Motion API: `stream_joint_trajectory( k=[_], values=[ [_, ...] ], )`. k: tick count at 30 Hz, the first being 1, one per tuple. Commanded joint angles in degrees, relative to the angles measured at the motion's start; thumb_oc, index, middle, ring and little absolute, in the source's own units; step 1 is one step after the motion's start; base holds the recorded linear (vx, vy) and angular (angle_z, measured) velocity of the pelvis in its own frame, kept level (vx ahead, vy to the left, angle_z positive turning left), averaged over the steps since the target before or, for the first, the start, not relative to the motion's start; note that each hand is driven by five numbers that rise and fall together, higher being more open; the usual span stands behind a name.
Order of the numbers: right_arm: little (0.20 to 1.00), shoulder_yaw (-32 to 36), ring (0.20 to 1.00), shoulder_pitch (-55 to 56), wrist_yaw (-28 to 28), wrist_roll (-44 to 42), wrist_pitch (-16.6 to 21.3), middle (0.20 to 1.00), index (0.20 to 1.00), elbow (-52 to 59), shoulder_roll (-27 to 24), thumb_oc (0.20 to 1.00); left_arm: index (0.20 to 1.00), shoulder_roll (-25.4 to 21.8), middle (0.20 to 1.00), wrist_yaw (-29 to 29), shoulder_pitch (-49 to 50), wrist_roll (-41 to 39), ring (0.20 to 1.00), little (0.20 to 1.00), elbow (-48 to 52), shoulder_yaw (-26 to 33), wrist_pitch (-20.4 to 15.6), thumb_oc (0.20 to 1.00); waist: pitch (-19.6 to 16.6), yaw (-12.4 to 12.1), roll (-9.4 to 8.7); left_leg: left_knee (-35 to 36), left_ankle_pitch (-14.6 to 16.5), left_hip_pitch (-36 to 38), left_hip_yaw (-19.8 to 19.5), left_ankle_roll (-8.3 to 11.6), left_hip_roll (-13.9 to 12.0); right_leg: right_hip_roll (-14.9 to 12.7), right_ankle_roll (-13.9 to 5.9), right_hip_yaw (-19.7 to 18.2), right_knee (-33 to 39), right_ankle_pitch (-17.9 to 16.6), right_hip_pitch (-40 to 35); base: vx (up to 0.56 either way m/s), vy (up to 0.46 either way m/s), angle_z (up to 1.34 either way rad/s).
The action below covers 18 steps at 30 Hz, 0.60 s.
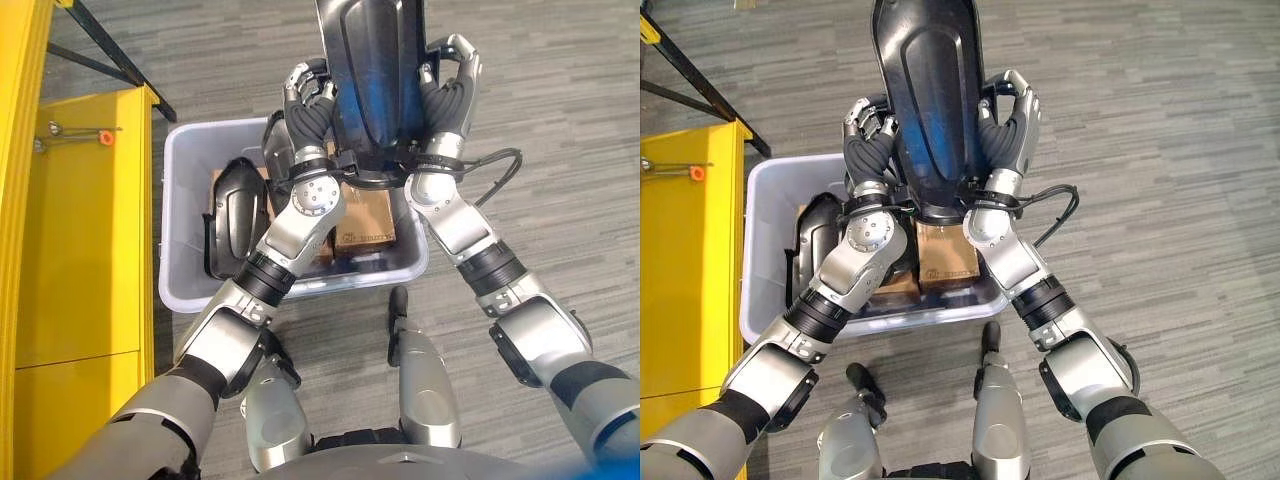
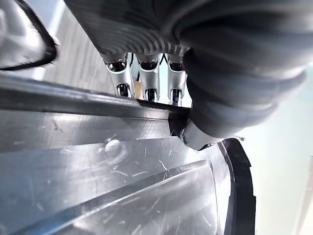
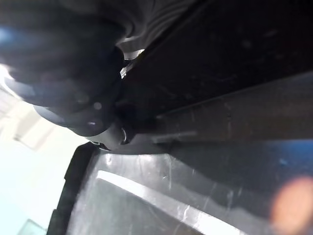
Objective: Move parts from the plastic box to the shelf.
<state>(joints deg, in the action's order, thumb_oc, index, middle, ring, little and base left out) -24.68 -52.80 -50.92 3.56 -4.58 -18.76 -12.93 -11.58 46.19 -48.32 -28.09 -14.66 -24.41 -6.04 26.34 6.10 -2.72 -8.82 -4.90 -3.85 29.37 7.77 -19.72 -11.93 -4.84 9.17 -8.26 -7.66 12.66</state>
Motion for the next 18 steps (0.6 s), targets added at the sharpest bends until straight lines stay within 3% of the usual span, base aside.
stream_joint_trajectory(
  k=[1, 9, 12, 14, 18],
  values=[
    [0.2, -4.07, 0.2, -4.49, 3.21, 0.09, 1.24, 0.2, 0.2, 0.78, 3.25, 0.2, 0.2, 4.28, 0.2, -0.71, -0.5, 0.13, 0.2, 0.2, 5.96, -5.85, -0.67, 0.2, -6.49, -1.18, 1.72, 0.33, 3.45, 1.68, -3.16, 0.13, 0.95, 0.91, -0.48, 2.72, -5.65, 12.5, -3.97, 0.07, 0.002, 0.03],
    [0.2, -6.8, 0.2, -2.22, 7.86, -1.69, 2.07, 0.2, 0.2, 0.96, 5.38, 0.2, 0.2, 4.19, 0.2, 3.32, 1.54, 2.94, 0.2, 0.2, 6.78, -5.84, 0.39, 0.2, -7.9, -1.91, 2.23, 1.44, 2.35, 3.03, -3.56, 0.64, -0.02, 0.84, -0.2, 4.08, -5.06, 12.75, -5.77, -0.02, -0.011, 0.02],
    [0.2, -8.37, 0.2, -0.97, 11.41, -3.55, 3.29, 0.2, 0.2, 1.3, 5.89, 0.2, 0.2, 3.07, 0.2, 5.4, 3.63, 5.37, 0.2, 0.2, 6.91, -4.7, 0.72, 0.2, -8.36, -3.25, 2.69, 1.29, 1.27, 2.94, -4.82, 0.93, -1.15, 1.73, 1.11, 5.57, -6.69, 14.41, -6.48, -0.01, -0.085, 0.12],
    [0.2, -8.94, 0.2, -0.11, 14.85, -4.49, 2.68, 0.2, 0.2, 2.49, 7.21, 0.2, 0.2, 2.11, 0.2, 6.9, 5.86, 6.95, 0.2, 0.2, 8.51, -3.26, 1.74, 0.2, -8.68, -4.69, 3.05, 0.57, -0.97, 2.29, -5.81, 1.59, -3.07, 2.68, 2.43, 7.2, -8.99, 16.25, -6.13, 0.01, -0.077, 0.26],
    [0.2, -10.68, 0.2, 2.63, 17.33, -4.2, -0.38, 0.2, 0.2, 4.66, 8.43, 0.2, 0.2, 2.83, 0.2, 8.55, 10.63, 5.94, 0.2, 0.2, 9.84, -1.42, 2.48, 0.2, -10.32, -5.16, 2.65, -0.12, -5.6, 3.01, -2.98, 3.83, -6.2, 2.03, 1.87, 10.89, -4.61, 16.21, -9.01, 0.03, -0.043, 0.33]
  ],
)
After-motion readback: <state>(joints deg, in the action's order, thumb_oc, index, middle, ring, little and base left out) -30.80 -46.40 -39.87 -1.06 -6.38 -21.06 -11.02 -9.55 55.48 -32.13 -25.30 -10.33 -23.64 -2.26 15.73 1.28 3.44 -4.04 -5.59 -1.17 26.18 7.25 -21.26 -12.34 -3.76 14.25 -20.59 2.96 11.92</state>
